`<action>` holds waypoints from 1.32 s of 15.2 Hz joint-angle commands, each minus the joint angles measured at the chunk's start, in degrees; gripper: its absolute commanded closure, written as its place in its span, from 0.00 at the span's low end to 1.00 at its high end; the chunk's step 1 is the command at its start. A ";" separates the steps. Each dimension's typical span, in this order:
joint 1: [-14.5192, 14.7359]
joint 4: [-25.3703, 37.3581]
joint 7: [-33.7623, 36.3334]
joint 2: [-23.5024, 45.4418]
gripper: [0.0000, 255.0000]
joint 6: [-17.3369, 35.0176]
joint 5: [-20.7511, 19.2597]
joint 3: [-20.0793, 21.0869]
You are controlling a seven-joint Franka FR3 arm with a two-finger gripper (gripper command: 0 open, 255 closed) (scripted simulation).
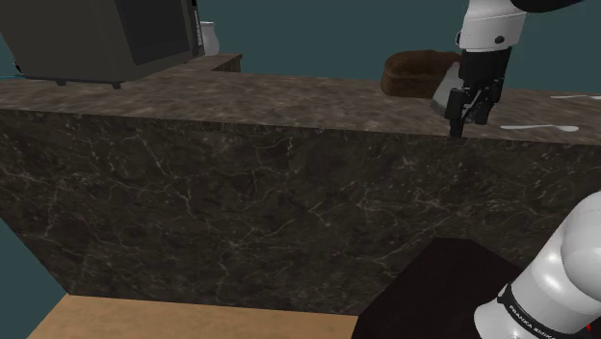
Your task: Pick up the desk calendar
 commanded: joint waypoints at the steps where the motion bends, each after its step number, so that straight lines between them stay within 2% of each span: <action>1: 0.00 0.00 0.00 0.00 0.00 0.00 0.00 0.00; 17: -11.96 18.27 10.42 7.92 0.00 9.40 -4.05 -9.57; 20: -12.46 16.92 11.05 7.46 0.00 11.13 -4.26 -10.06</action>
